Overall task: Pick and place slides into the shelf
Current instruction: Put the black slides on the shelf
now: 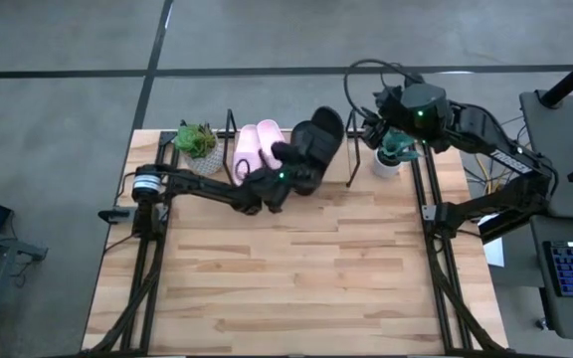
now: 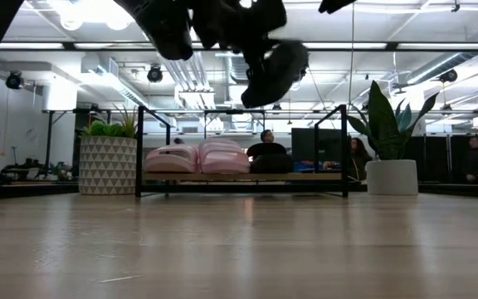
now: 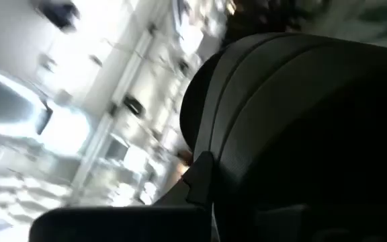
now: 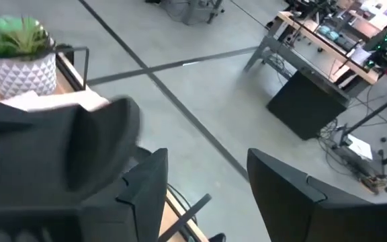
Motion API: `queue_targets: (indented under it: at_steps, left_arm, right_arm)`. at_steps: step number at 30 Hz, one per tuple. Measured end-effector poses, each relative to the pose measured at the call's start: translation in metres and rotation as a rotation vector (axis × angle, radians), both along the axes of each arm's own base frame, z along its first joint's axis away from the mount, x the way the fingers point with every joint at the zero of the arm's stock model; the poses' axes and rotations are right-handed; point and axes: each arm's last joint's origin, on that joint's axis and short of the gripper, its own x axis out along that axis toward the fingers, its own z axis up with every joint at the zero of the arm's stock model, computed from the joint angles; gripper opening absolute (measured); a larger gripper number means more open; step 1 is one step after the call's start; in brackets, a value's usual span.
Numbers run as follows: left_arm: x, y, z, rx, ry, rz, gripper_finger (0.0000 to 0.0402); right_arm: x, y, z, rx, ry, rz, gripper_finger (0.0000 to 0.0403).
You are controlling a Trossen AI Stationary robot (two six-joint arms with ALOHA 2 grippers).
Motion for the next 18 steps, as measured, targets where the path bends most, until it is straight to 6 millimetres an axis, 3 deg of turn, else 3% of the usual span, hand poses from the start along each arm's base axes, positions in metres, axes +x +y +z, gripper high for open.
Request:
queue_targets:
  at_steps: [6, 10, 18]
  left_arm:
    - [0.017, 0.022, -0.002, -0.307, -0.024, 0.044, 0.0000]
    - [0.020, 0.035, 0.006, -0.494, -0.181, 0.071, 0.0000]
    - [0.019, 0.044, 0.012, -0.602, -0.392, 0.066, 0.0000]
  right_arm:
    - [-0.004, 0.001, 0.002, 0.011, -0.024, -0.003, 0.0191]
    - [-0.004, 0.001, 0.002, 0.011, -0.025, -0.002, 0.0189]
    - [-0.004, 0.001, 0.002, 0.012, -0.020, -0.001, 0.0187]
